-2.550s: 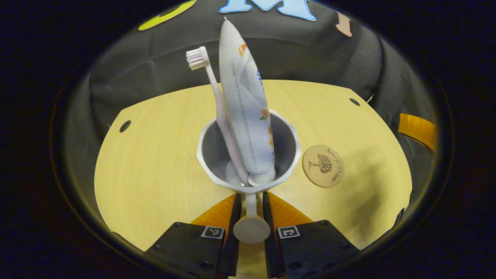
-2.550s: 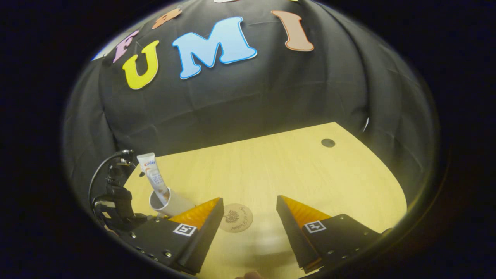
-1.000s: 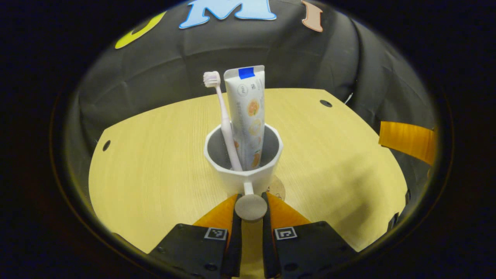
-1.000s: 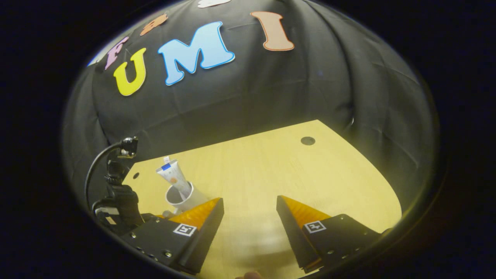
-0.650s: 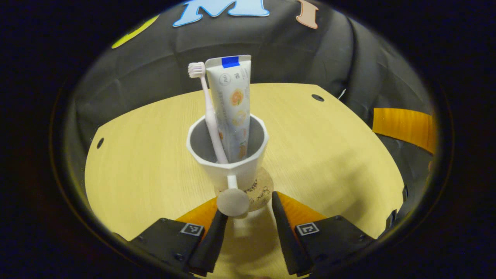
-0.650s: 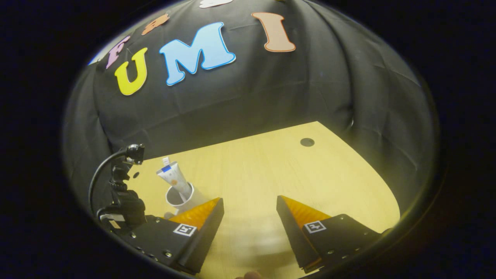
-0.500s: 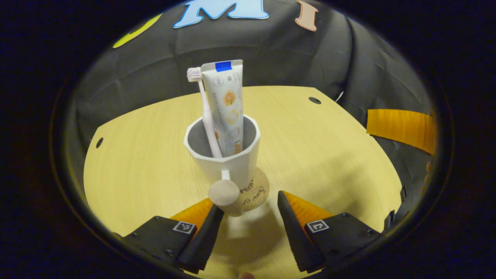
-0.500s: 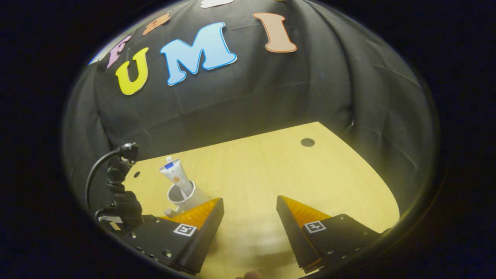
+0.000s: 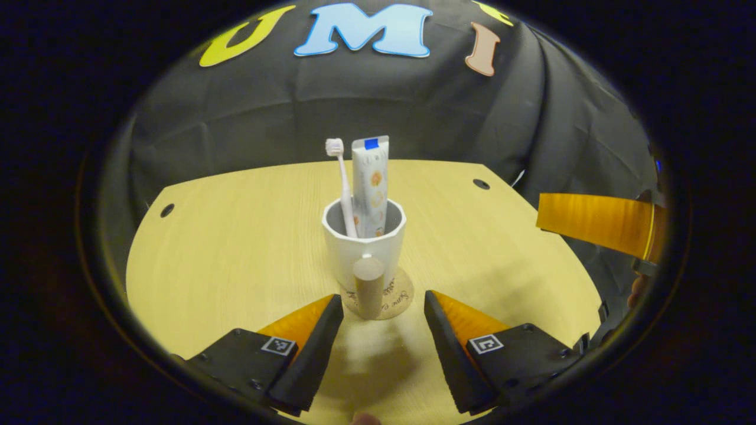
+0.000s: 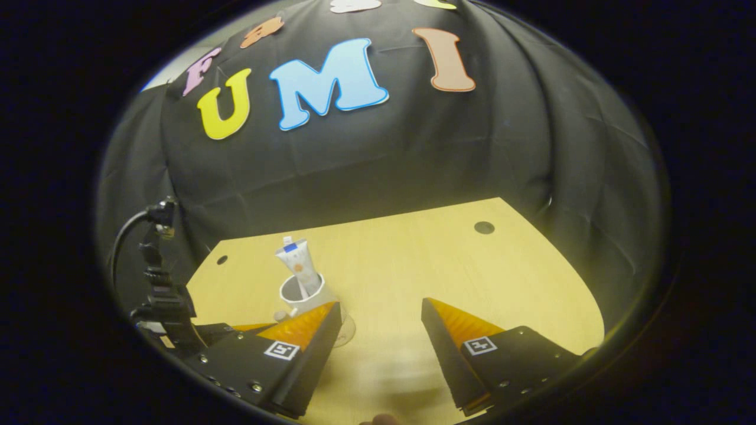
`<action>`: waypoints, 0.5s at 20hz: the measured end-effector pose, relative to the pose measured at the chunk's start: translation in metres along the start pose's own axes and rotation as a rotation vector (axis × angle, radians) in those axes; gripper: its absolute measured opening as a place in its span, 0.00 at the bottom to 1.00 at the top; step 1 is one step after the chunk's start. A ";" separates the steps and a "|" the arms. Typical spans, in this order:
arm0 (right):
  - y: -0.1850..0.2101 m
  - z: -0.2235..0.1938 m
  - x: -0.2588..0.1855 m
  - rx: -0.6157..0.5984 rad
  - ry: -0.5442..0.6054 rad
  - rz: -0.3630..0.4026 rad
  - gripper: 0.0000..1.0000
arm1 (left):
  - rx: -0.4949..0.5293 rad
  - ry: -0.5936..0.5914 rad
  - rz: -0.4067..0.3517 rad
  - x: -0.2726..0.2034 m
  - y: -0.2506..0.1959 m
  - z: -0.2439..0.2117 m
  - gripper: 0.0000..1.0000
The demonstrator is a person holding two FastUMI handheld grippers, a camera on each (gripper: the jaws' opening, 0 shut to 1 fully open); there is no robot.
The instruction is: Put the toothbrush and toothpaste on the desktop into the cup, then pick up the cup and place it on the coaster on the desktop.
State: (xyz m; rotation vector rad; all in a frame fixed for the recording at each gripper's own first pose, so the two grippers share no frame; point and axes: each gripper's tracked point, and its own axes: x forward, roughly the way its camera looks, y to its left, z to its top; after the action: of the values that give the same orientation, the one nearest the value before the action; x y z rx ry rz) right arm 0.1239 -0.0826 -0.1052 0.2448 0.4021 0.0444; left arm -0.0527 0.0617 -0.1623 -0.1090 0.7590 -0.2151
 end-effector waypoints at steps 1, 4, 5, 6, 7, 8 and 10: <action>0.004 0.003 -0.004 -0.009 -0.013 0.008 0.85 | -0.007 -0.042 0.013 -0.010 0.004 0.008 0.91; 0.019 0.016 -0.020 -0.041 -0.085 0.034 0.85 | -0.021 -0.196 0.067 -0.051 0.023 0.036 0.86; 0.023 0.022 -0.028 -0.058 -0.119 0.037 0.85 | -0.021 -0.251 0.085 -0.066 0.028 0.047 0.91; 0.028 0.026 -0.035 -0.082 -0.156 0.038 0.85 | -0.021 -0.302 0.102 -0.081 0.033 0.060 0.90; 0.033 0.032 -0.043 -0.113 -0.188 0.040 0.85 | -0.020 -0.348 0.117 -0.092 0.037 0.068 0.90; 0.038 0.036 -0.052 -0.144 -0.220 0.037 0.85 | -0.023 -0.392 0.135 -0.106 0.045 0.077 0.90; 0.046 0.048 -0.069 -0.191 -0.282 0.025 0.85 | -0.028 -0.476 0.155 -0.142 0.059 0.095 0.90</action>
State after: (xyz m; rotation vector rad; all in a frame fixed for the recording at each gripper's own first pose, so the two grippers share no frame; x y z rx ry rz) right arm 0.0793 -0.0555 -0.0245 0.0652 0.1123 0.0720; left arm -0.0777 0.1542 -0.0091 -0.1219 0.2946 -0.0265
